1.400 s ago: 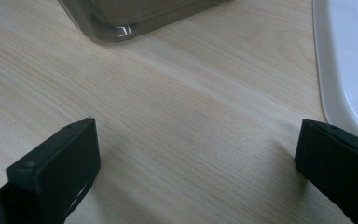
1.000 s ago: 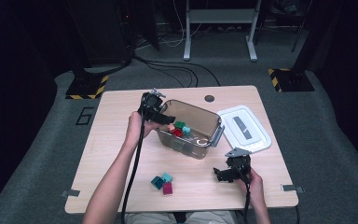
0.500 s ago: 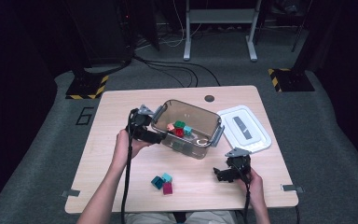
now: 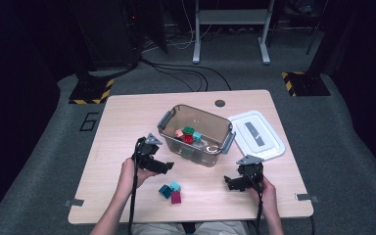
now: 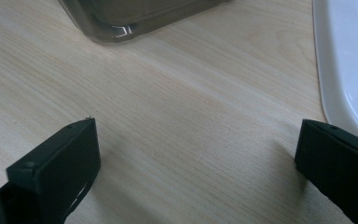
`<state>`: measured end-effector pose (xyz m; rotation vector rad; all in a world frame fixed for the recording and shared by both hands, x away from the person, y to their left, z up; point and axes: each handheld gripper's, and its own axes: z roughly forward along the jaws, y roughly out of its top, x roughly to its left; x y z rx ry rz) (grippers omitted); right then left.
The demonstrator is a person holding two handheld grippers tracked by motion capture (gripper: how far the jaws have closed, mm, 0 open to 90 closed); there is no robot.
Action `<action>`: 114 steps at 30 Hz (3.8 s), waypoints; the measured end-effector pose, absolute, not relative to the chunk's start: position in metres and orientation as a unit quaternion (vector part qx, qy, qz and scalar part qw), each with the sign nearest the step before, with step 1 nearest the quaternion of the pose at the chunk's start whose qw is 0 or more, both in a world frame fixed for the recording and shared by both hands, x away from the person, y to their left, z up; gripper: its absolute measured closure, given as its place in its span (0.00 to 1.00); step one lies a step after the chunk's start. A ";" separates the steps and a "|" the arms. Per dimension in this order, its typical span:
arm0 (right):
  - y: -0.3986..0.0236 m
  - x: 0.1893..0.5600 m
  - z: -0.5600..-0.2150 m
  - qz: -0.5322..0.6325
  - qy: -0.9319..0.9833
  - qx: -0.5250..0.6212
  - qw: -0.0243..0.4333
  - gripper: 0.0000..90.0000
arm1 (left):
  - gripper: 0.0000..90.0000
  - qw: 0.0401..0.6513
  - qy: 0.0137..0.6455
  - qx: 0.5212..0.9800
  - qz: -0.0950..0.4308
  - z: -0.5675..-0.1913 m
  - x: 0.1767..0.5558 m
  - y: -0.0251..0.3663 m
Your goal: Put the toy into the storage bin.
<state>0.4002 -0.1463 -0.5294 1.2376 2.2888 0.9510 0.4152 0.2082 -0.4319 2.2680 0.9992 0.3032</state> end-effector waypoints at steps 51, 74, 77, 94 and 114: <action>-0.146 0.400 -0.529 0.337 0.812 0.439 0.184 0.00 | 0.65 0.304 0.347 0.885 0.063 -0.464 0.395 0.186; -0.146 0.400 -0.529 0.337 0.812 0.439 0.185 0.00 | 0.65 0.321 0.324 0.877 0.153 -0.365 0.420 0.190; -0.146 0.400 -0.529 0.337 0.812 0.439 0.185 0.00 | 0.66 0.323 0.323 0.875 0.162 -0.351 0.428 0.185; -0.146 0.400 -0.529 0.337 0.812 0.439 0.185 0.00 | 0.65 0.313 0.356 0.867 0.153 -0.341 0.509 0.154; -0.146 0.400 -0.529 0.337 0.812 0.439 0.185 0.00 | 0.17 0.330 0.372 0.854 0.151 -0.365 0.472 0.181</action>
